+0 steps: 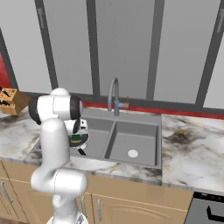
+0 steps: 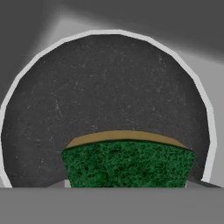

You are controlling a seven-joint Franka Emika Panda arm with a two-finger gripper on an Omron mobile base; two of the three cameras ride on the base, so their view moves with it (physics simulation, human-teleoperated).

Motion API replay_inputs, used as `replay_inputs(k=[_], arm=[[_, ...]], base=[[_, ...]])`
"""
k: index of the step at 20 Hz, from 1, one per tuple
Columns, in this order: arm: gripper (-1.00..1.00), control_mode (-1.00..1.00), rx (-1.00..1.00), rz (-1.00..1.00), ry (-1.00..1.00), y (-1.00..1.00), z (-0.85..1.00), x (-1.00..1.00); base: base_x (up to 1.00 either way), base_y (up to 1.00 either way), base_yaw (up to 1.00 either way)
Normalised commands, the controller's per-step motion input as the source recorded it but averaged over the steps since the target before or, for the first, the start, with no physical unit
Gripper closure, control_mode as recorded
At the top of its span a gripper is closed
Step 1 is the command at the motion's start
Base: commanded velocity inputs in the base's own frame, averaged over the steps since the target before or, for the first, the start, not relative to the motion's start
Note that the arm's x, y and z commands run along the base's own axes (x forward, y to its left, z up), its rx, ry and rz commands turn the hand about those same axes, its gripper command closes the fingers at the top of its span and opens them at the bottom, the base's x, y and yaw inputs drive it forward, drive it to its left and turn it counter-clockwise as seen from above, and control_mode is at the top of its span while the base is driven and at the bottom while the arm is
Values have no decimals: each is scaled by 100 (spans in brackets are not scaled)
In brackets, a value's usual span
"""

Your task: Pick the pan and sponge and place them into the sink. Then turn on the water.

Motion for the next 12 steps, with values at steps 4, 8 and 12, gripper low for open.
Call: replay_inputs(k=[4, 8, 12], arm=[[100, -100, 2, 2, -3, 0, -19, 16], [100, -100, 2, 3, -3, 0, -21, 15], [100, -100, 1, 2, -3, 1, -20, 17]], base=[[0, 0, 0], [0, 0, 0], [0, 0, 0]])
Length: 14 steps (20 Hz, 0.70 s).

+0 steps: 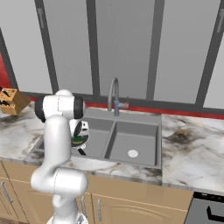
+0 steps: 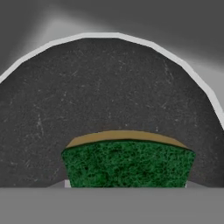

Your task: Pick the pan and sponge and place them into the sink. Then turn on the water.

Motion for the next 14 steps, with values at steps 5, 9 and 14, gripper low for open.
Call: replay_inputs(k=[5, 9, 14], arm=[[100, -100, 1, 2, -3, 2, -21, 20], [100, -100, 1, 1, -4, 6, -21, 18], [-100, -100, 0, 1, -5, 11, -24, 13]], base=[[0, 0, 0], [0, 0, 0], [0, 0, 0]])
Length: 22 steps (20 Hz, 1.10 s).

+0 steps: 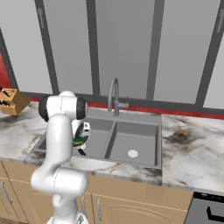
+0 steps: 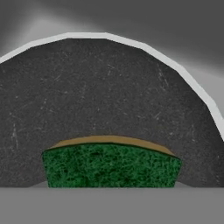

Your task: Pick the pan and sponge and place them into the sink. Then turn on the water.

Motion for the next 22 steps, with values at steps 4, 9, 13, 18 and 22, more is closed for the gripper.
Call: replay_inputs(k=[4, 9, 13, 18, 22], arm=[[-100, -100, 0, 0, -4, 11, -23, 4], [-100, -100, 0, -1, -3, 3, -1, 0], [-100, -100, 0, -3, -2, 1, 21, -3], [-100, -100, 0, -3, -2, 6, 32, -6], [-100, -100, 0, -3, -4, 2, 38, -12]], base=[[0, 0, 0], [0, 0, 0], [0, 0, 0], [0, 0, 0], [0, 0, 0]])
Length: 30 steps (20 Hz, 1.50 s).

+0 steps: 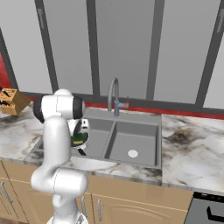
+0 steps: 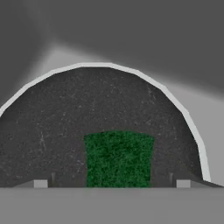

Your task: Pick the pan and sponge and place them into the sink. Then turn on the water.

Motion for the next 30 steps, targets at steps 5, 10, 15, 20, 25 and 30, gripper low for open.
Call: replay_inputs(k=[5, 10, 15, 20, 25, 30], arm=[[-100, -100, 2, -2, -3, 0, 50, -23], [-100, -100, 3, -1, -1, 0, 57, -22], [-100, -100, 4, 0, -4, -8, 60, -28], [-100, -100, 6, 0, -4, -16, 54, -34], [-100, -100, 8, 0, -4, -16, 51, -37], [-100, -100, 9, 0, -3, -4, 48, -34]], base=[[0, 0, 0], [0, 0, 0], [0, 0, 0], [0, 0, 0], [0, 0, 0], [0, 0, 0]])
